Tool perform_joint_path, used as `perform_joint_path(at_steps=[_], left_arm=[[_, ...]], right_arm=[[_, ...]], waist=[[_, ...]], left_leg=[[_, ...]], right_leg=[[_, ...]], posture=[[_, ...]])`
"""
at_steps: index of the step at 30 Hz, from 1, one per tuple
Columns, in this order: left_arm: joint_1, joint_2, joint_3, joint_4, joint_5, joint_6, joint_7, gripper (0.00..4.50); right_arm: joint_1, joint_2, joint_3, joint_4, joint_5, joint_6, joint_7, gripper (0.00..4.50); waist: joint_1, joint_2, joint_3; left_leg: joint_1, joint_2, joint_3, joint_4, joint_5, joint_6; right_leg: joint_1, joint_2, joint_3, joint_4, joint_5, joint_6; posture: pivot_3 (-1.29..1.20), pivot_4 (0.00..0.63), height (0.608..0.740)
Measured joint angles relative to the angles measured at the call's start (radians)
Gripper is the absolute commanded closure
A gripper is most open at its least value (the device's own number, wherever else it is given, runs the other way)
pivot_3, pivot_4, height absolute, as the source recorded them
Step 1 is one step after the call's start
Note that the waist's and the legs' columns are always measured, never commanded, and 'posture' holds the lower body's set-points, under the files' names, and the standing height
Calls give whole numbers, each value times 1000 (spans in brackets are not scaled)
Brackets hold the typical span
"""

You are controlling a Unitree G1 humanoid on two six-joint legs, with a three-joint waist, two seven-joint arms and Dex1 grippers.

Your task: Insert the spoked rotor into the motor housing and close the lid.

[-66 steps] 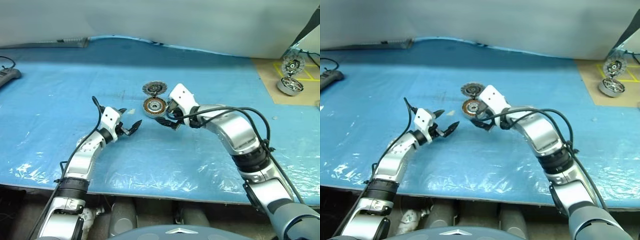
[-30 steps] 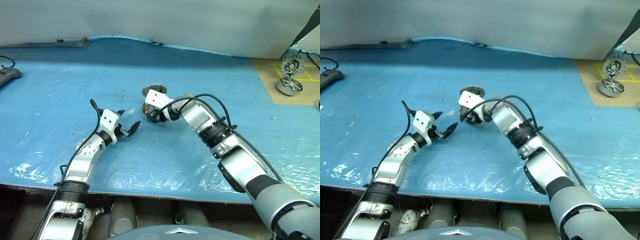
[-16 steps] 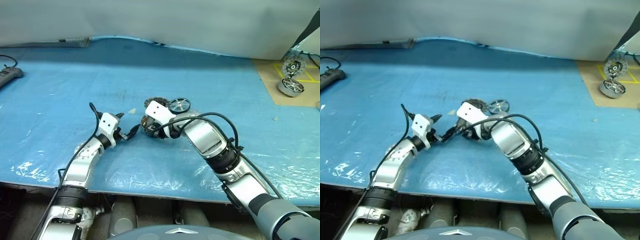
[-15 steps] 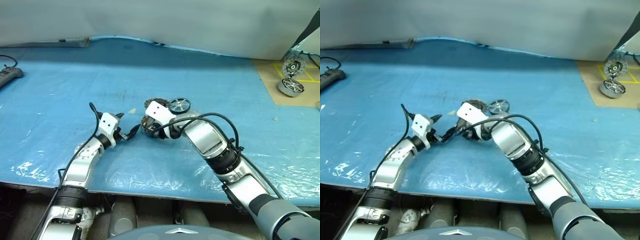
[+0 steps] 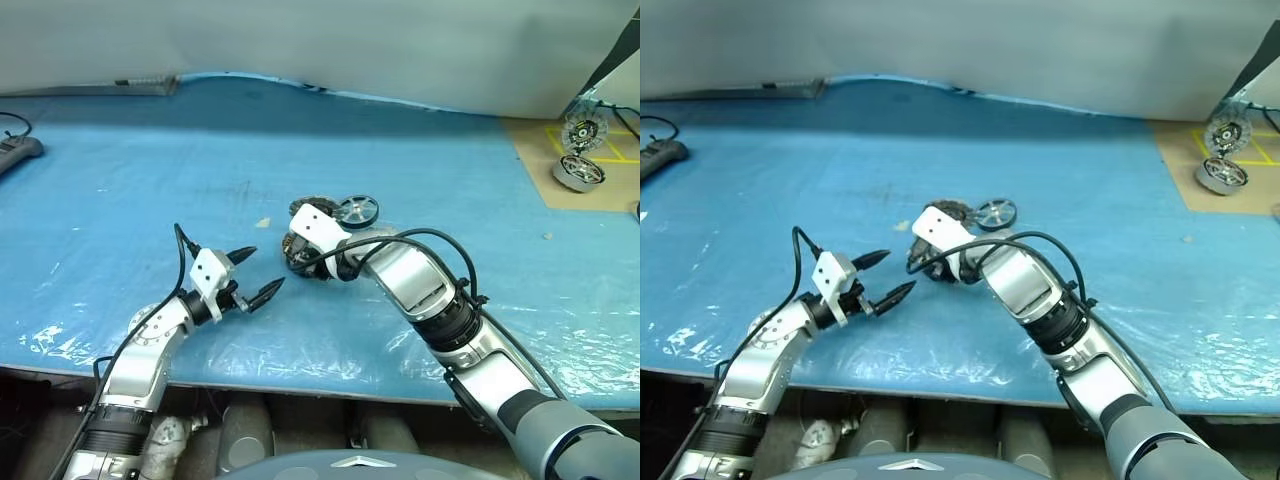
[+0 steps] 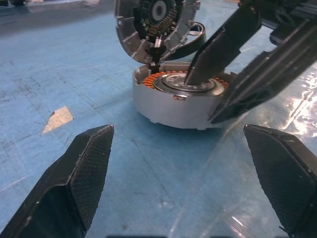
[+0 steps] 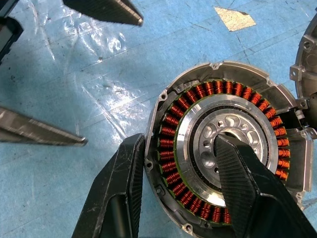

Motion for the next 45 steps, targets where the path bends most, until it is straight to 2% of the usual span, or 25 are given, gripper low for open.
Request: perform_joint_path(at_steps=[6,14,18,21,25,29,33,40,45], left_arm=[[33,3,-2,-19,6,-30,-5,0],[33,0,-20,2,15,-78,-12,0],[21,0,-24,25,19,-102,-13,0],[6,-5,-30,52,30,-113,-6,0],[-21,-25,-40,68,42,-118,3,0],[-48,-44,-53,79,45,-118,3,0],[-56,-57,-61,81,44,-117,3,0],[-60,-53,-60,80,40,-98,2,0],[-60,-52,-60,77,39,-93,4,0]], right_arm=[[-1,15,-3,3,42,34,-17,673],[-76,-42,-106,-160,168,245,-7,673],[-81,-150,-222,-290,271,304,48,673],[51,-276,-342,-338,343,224,113,673],[300,-386,-428,-315,329,-71,120,673],[441,-340,-484,-205,268,-336,33,673],[483,-237,-478,-69,214,-505,-69,673],[427,-70,-445,171,119,-684,-256,673],[376,-37,-440,278,85,-771,-319,673]], waist=[[0,0,0],[3,1,0],[15,1,0],[34,0,0],[34,1,0],[20,2,0],[11,2,-1],[0,3,-1],[0,3,-1]], left_leg=[[0,0,0,-1,0,0],[0,0,0,-2,0,0],[0,-1,0,-2,0,0],[1,0,0,-2,0,0],[1,0,1,-2,0,0],[3,-1,1,-1,0,0],[3,-1,2,-1,0,1],[2,-1,2,0,0,1],[2,-1,2,0,0,1]], right_leg=[[0,0,0,-1,0,0],[0,0,0,-1,0,0],[1,-1,1,-2,0,1],[3,-2,1,-4,0,1],[2,-3,2,-2,0,1],[1,-1,2,-1,0,0],[2,-1,2,-1,-1,-1],[2,-1,1,-1,-3,-4],[2,-1,1,-1,-3,-4]], posture=[[0,150,740],[0,150,740],[0,150,740],[0,150,740],[0,150,740],[0,150,740],[0,150,740],[0,150,740],[0,150,740]])
